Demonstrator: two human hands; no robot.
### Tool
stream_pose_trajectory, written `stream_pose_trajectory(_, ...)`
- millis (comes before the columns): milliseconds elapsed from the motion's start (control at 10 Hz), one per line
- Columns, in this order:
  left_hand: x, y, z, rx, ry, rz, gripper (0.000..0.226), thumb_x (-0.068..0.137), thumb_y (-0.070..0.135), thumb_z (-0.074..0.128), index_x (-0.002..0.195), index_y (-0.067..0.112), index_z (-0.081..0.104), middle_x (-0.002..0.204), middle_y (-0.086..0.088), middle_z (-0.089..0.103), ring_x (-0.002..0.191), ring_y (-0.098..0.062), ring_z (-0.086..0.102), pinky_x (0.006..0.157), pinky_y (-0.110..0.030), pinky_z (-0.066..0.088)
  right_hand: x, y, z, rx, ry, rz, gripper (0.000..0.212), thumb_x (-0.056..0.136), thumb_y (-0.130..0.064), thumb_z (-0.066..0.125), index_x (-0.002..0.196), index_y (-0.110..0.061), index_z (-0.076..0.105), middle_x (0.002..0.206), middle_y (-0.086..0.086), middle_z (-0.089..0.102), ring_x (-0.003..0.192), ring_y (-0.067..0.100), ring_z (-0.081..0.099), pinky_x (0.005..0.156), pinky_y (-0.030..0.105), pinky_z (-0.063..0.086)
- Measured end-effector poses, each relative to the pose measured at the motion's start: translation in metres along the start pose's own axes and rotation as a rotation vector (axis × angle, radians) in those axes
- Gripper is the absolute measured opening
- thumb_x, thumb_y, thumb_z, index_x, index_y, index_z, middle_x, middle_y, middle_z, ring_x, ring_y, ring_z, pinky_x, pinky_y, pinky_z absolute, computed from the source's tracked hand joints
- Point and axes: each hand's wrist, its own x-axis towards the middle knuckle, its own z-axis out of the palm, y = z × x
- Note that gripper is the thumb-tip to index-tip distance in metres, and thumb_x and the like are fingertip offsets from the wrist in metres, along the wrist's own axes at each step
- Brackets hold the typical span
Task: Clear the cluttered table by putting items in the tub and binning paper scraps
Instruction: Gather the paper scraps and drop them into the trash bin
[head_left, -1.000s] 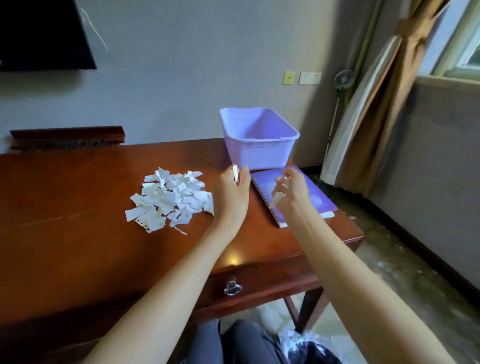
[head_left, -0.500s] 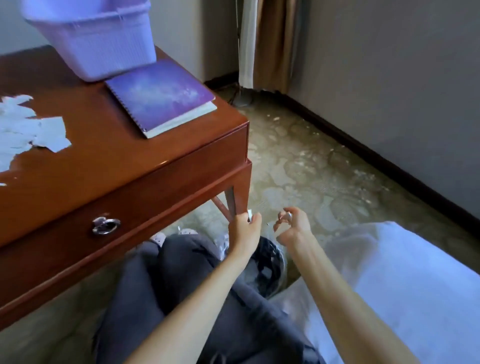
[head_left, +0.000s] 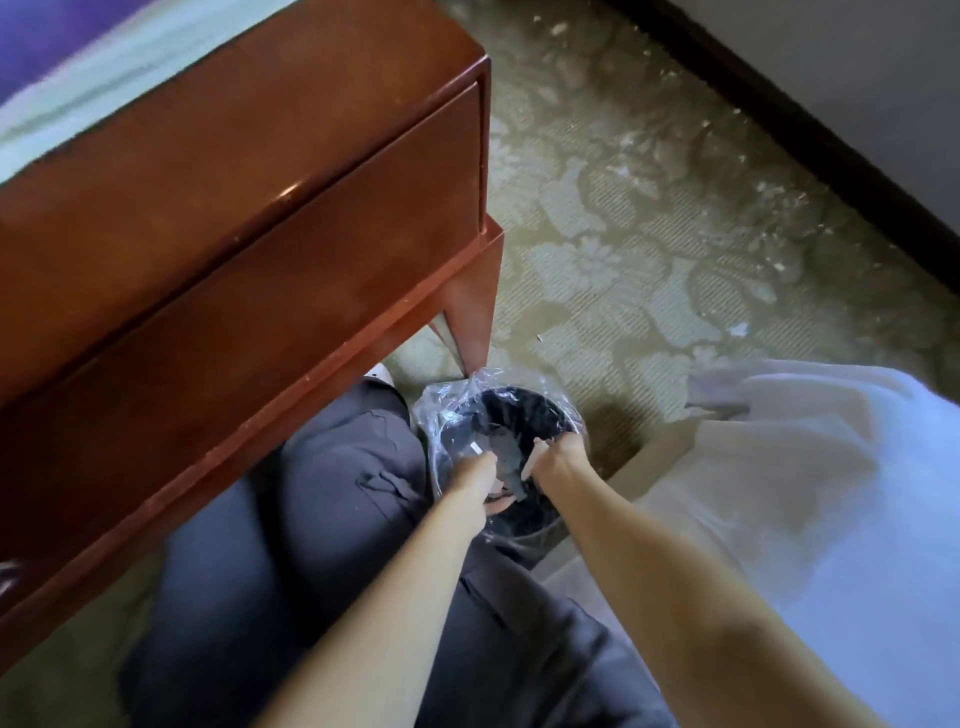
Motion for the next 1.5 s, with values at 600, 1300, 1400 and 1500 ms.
stream_pose_trajectory(600, -0.073, 0.02, -0.03, -0.094, -0.082, 0.274, 0.045, 0.098, 0.034, 0.042, 0.138, 0.013, 0.041, 0.138, -0.013, 0.046, 0.126, -0.028, 0.046, 0.093, -0.037, 0.044, -0.098, -0.004, -0.019, 0.08, -0.01, -0.324, 0.019, 0.092, -0.019, 0.043, 0.091, -0.008, 0.057, 0.078, 0.007, 0.057, 0.062, 0.017, 0.051, 0.058, 0.024, 0.04)
stream_pose_trajectory(1300, -0.273, 0.01, -0.325, 0.301, 1.29, 0.931, 0.061, 0.092, 0.035, 0.05, 0.144, 0.013, 0.028, 0.151, -0.018, 0.022, 0.142, -0.035, 0.015, 0.114, -0.051, 0.018, -0.397, 0.071, 0.2, -0.942, -0.199, -1.931, 0.058, 0.09, -0.027, 0.053, 0.144, -0.018, 0.034, 0.151, 0.01, 0.03, 0.141, 0.026, 0.024, 0.115, 0.034, 0.02)
stream_pose_trajectory(1400, -0.258, 0.021, -0.357, 0.406, 1.236, 0.817, 0.086, 0.087, 0.055, 0.049, 0.151, 0.021, 0.004, 0.158, -0.016, -0.008, 0.145, -0.036, -0.012, 0.116, -0.055, 0.001, -0.39, 0.066, 0.237, -1.218, -0.067, -1.912, 0.071, 0.09, -0.04, 0.051, 0.149, -0.022, 0.016, 0.158, 0.013, 0.008, 0.147, 0.029, 0.005, 0.118, 0.042, 0.012)
stream_pose_trajectory(1500, -0.248, 0.039, -0.376, 0.43, 1.162, 0.807, 0.1, 0.078, 0.071, 0.048, 0.151, 0.027, -0.005, 0.159, -0.014, -0.01, 0.146, -0.035, -0.012, 0.116, -0.054, -0.002, -0.385, 0.055, 0.268, -1.32, 0.024, -1.961, 0.073, 0.089, -0.047, 0.048, 0.149, -0.025, 0.014, 0.159, 0.012, 0.005, 0.147, 0.029, 0.003, 0.118, 0.044, 0.01)
